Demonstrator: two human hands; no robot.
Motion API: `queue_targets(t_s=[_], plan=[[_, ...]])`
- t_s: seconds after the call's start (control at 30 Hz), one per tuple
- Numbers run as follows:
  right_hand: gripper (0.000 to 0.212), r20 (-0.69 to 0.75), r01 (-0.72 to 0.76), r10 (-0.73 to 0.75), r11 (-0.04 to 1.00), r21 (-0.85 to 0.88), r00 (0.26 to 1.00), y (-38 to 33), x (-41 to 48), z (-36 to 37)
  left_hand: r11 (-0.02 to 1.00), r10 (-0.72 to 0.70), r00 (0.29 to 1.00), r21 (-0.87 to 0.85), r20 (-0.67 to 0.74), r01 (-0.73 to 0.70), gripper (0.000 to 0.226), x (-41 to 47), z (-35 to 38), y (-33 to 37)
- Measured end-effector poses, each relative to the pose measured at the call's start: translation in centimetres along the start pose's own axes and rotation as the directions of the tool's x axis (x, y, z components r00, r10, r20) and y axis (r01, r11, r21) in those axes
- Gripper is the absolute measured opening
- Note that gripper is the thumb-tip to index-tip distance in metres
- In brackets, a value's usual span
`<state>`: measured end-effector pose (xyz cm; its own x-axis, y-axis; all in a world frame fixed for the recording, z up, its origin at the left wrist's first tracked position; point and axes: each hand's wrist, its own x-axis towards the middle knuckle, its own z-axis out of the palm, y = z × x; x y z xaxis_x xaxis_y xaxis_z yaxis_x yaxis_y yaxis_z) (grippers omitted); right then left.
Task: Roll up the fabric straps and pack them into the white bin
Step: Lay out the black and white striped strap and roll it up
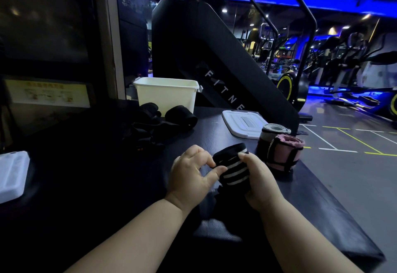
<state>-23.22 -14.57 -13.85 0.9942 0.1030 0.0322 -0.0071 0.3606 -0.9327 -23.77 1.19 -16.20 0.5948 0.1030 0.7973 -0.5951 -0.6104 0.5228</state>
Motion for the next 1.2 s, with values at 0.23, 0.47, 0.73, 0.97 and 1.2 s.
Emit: queue_targets(t_s=[0.23, 0.47, 0.73, 0.97, 1.2], plan=[[0.052, -0.040, 0.037, -0.037, 0.999, 0.002, 0.999, 0.5, 0.6, -0.6, 0.997, 0.078, 0.993, -0.028, 0.092, -0.075, 0.030, 0.2, 0.3, 0.1], [0.041, -0.030, 0.017, -0.018, 1.000, -0.022, 0.999, 0.6, 0.7, -0.5, 0.971, 0.135, 0.985, -0.213, 0.107, -0.110, 0.022, 0.1, 0.0, -0.1], [0.025, 0.058, -0.027, 0.032, 0.996, -0.081, 0.998, 0.2, 0.1, 0.3, 0.810, -0.455, 0.838, -0.250, 0.301, 0.530, 0.027, 0.7, -0.5, 0.7], [0.043, 0.126, 0.084, -0.061, 0.979, -0.187, 0.990, 0.6, 0.0, 0.2, 0.791, -0.423, 0.827, -0.294, 0.371, 0.537, 0.025, 0.9, -1.0, 0.1], [0.045, 0.150, 0.137, -0.114, 0.979, -0.154, 0.982, 0.5, -0.2, 0.1, 0.736, -0.328, 0.793, -0.387, 0.513, 0.555, 0.046, 0.6, -1.4, 0.3]])
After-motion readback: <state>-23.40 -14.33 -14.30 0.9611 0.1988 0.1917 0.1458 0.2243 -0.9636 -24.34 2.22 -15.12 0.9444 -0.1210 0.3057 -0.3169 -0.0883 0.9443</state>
